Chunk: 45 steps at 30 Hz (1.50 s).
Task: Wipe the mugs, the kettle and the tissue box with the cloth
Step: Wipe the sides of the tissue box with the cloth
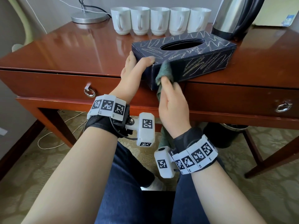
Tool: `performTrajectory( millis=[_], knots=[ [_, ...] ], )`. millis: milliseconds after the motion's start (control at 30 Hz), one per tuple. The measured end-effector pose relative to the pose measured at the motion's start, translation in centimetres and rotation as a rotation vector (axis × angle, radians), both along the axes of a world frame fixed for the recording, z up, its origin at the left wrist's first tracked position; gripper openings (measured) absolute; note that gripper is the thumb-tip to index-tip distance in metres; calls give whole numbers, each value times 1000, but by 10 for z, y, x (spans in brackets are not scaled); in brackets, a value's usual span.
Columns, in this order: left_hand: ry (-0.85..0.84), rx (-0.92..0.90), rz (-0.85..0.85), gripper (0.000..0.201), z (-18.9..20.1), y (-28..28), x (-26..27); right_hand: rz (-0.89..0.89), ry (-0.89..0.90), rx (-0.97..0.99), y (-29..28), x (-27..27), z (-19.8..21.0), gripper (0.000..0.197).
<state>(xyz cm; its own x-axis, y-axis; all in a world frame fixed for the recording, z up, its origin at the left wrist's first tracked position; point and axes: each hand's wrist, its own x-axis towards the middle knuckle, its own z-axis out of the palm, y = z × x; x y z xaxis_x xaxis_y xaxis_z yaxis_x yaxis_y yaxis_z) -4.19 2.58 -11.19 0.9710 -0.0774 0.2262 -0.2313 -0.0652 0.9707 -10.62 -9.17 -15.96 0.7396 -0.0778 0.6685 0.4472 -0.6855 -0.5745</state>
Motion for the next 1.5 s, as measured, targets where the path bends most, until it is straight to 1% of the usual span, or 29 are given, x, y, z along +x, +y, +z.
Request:
performTrajectory(
  millis=[33,100,200,300,367,467,533,600,633,700,733,767,800,833,933,967,1033,1133,1167,1267,1367,1400,1433,1500],
  knots=[
    [8,-5,1,70,0,0,0,16,-15,-44,2,-1,-3,41],
    [15,-15,-10,67,1,0,-2,38,-29,-117,2,-3,-7,42],
    [21,-18,-24,60,0,1,1,5,-39,-175,-6,-2,-7,40],
    [22,-33,-58,50,-1,1,2,-59,-13,-128,-16,-1,-9,37],
    [28,-54,-70,46,1,2,4,-57,15,-106,-19,-1,-13,38],
    [57,-69,-89,49,8,6,7,-37,68,-131,-24,-3,-24,39],
    [44,-61,-115,44,14,7,7,-40,105,-149,-29,-3,-30,37],
    [56,-84,-88,42,18,11,9,-56,133,-145,-33,-3,-33,37],
    [58,-94,-66,48,19,12,10,-65,147,-137,-35,-3,-33,37],
    [80,-121,-3,81,17,17,14,-68,167,-129,-37,-3,-33,38],
    [88,-123,36,88,17,22,16,-60,168,-128,-37,-3,-32,38],
    [71,-115,71,79,19,24,13,-47,163,-129,-37,-4,-31,38],
    [58,-110,105,65,22,24,9,-33,153,-133,-36,-4,-30,38],
    [50,-109,126,59,23,24,8,-21,140,-142,-35,-4,-30,37],
    [-7,-135,240,72,17,22,9,-2,92,-160,-32,-2,-29,36],
    [-33,-146,268,72,15,20,8,-2,75,-166,-30,-1,-29,36],
    [-64,-140,253,70,13,14,4,-10,51,-187,-29,3,-28,35],
    [-87,-72,131,55,9,5,1,-30,46,-202,-28,7,-27,33],
    [-82,-65,111,57,8,3,2,-34,49,-204,-29,7,-28,33],
    [-90,-63,104,74,3,2,6,-4,66,-199,-29,8,-28,33],
    [-60,-62,100,102,-1,3,8,24,75,-173,-29,7,-29,34],
    [-39,-55,98,109,-1,3,9,22,80,-159,-29,7,-29,35],
    [-19,-61,91,109,0,3,10,18,85,-146,-28,7,-29,35],
    [-7,-82,84,93,1,2,12,7,87,-128,-27,8,-30,36]
  ],
)
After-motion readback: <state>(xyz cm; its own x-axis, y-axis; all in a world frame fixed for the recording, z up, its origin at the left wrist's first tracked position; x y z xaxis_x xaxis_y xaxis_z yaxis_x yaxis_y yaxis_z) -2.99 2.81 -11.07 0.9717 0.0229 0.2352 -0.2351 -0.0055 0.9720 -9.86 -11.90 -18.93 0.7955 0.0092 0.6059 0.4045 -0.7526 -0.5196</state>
